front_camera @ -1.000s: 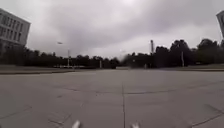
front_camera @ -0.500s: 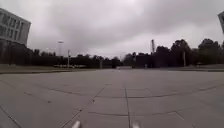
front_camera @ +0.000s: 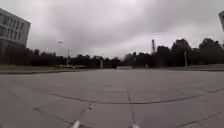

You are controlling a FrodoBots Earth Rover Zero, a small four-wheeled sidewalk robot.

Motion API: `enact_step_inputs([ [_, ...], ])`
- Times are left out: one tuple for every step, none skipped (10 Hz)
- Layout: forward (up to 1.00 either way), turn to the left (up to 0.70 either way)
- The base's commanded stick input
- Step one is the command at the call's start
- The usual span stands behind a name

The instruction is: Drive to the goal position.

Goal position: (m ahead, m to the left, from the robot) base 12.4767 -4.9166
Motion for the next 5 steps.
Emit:
enact_step_inputs([
  [0.7,0.0],
  [0.7,0.0],
  [0.7,0.0],
  [0.7,0.0],
  [0.7,0.0],
])
